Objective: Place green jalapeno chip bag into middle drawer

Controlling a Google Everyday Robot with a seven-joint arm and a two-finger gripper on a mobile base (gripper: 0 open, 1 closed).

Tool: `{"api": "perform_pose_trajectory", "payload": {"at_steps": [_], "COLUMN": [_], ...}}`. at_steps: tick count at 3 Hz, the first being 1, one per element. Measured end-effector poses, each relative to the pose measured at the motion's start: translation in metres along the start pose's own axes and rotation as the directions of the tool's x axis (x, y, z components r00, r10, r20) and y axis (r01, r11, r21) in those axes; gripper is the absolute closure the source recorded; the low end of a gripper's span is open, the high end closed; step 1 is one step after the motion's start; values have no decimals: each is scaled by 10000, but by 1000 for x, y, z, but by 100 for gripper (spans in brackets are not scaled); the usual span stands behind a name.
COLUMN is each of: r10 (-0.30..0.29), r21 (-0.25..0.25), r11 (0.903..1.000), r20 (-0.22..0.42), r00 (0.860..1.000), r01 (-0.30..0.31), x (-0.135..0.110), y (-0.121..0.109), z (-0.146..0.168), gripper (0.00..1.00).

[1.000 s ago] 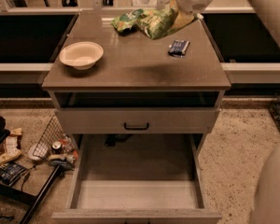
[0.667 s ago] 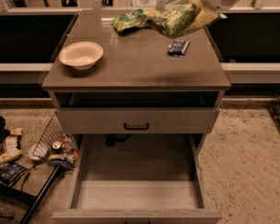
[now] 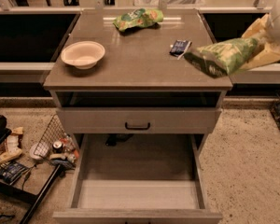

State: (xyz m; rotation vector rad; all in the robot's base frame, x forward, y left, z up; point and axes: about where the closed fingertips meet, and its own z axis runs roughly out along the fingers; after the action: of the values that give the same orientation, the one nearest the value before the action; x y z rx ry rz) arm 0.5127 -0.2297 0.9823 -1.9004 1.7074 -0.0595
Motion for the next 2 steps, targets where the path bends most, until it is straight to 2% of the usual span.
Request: {"api": "perform_pose_trajectory", "payload": {"at_steps": [1,2], "r10": [-153,-247], "r21": [-86,30], "r11": [9998,9997], "r20": [255,958], "r00": [9996,9951], "r01": [155,246], "x": [11,16], "y": [53,79], "z": [-20,-3], "gripper": [100,100]}}
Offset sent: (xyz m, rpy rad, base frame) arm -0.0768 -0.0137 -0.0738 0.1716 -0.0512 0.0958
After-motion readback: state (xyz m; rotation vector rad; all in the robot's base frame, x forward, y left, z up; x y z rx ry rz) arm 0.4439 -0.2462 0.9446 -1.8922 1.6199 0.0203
